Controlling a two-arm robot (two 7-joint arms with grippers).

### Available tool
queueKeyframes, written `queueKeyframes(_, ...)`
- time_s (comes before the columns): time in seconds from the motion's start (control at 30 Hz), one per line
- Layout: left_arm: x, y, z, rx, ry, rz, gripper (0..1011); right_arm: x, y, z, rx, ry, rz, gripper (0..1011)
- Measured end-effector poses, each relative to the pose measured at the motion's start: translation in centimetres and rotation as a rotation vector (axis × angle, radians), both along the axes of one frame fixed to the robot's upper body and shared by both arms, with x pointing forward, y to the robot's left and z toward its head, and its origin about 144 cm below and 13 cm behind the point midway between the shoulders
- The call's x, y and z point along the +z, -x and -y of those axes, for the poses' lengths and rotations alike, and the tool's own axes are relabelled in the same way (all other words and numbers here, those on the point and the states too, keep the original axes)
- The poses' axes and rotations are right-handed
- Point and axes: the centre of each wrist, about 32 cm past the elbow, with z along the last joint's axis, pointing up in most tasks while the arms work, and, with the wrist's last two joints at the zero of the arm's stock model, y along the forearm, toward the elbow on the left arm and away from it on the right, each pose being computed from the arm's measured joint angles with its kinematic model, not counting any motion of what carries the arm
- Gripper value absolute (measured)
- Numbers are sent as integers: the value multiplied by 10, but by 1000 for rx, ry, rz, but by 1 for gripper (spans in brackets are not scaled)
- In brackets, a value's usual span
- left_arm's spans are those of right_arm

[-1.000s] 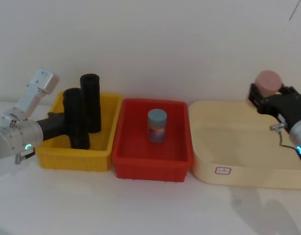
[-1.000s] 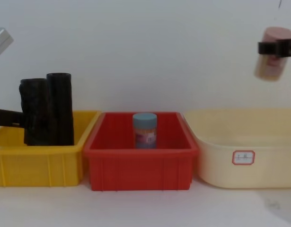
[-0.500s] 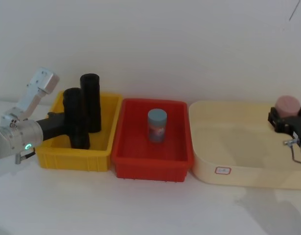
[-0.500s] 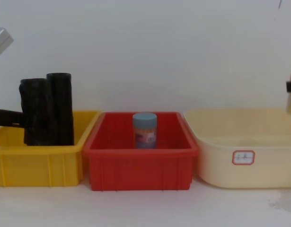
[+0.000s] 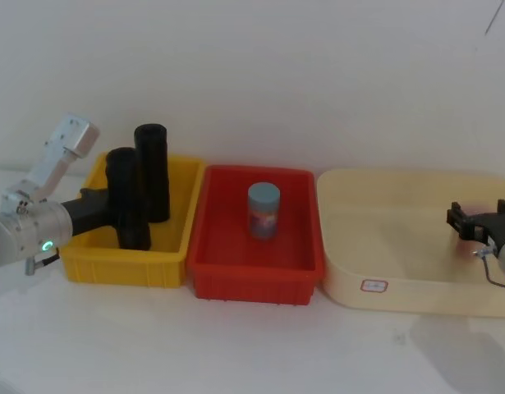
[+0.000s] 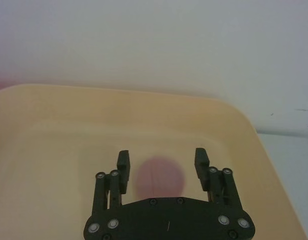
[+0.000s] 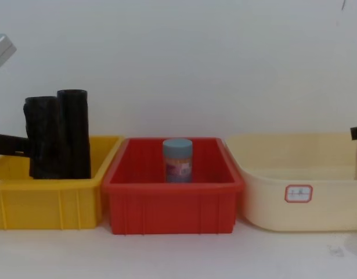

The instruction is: Pick up the garbage bag with the one hand and transfer it to the other hand.

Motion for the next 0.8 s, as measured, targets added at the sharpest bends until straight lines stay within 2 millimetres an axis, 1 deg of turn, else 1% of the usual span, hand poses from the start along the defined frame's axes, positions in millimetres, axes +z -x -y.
queueKeyframes(0.03, 0, 0, 0, 0, 0, 0, 398, -1, -1, 0, -2, 2, -5, 759)
queueKeyframes(0.07, 0, 0, 0, 0, 0, 0, 398, -1, -1, 0, -3, 3, -7, 824)
queueKeyframes(0.13, 0, 0, 0, 0, 0, 0, 398, -2, -2, 0, -5, 5, -13, 863)
queueKeyframes(0.2, 0, 0, 0, 0, 0, 0, 398, -3, -3, 0, -7, 6, -17, 928)
queueKeyframes(0.23, 0, 0, 0, 0, 0, 0, 398, -3, -3, 0, -7, 7, -19, 928)
queueKeyframes(0.33, 0, 0, 0, 0, 0, 0, 398, -5, -4, 0, -10, 9, -25, 1001)
queueKeyframes(0.8, 0, 0, 0, 0, 0, 0, 398, -7, -5, 1, -14, 13, -35, 1001)
